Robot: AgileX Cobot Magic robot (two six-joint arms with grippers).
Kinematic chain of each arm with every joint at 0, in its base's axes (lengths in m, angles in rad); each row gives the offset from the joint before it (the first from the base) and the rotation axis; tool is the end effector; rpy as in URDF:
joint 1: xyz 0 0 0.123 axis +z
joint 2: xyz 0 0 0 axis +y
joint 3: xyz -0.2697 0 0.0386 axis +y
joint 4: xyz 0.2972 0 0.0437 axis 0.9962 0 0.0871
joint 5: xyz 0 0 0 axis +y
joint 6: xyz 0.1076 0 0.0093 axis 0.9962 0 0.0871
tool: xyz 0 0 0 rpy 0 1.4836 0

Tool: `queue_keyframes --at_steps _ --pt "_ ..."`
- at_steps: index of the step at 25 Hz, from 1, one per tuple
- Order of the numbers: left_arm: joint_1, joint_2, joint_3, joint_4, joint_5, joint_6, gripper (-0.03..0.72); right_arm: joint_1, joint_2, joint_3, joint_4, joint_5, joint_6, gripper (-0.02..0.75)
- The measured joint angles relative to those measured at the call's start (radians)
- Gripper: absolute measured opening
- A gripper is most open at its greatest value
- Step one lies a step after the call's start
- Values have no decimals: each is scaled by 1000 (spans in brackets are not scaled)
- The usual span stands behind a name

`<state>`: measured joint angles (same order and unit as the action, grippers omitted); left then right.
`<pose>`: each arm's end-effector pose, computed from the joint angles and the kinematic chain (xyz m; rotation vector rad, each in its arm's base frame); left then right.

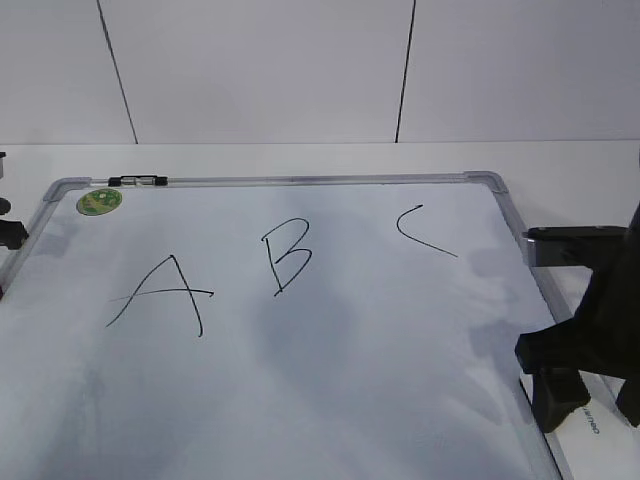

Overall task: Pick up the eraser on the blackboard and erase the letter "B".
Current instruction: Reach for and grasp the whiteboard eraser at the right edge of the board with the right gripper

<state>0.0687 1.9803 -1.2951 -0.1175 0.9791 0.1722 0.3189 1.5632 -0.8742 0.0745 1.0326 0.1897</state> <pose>0.3999 0.0170 0.0933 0.0589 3.1319 -0.1526 0.2703 0.0965 0.1302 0.1362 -3.0605 -0.0685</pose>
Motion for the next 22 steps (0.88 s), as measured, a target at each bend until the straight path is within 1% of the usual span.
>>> queue_keyframes --at_steps 9,22 --pt "0 0 0 0 0 0 28 0 6 -28 0 42 4 650" --pt "0 0 0 0 0 0 28 0 6 -30 -8 21 7 636"
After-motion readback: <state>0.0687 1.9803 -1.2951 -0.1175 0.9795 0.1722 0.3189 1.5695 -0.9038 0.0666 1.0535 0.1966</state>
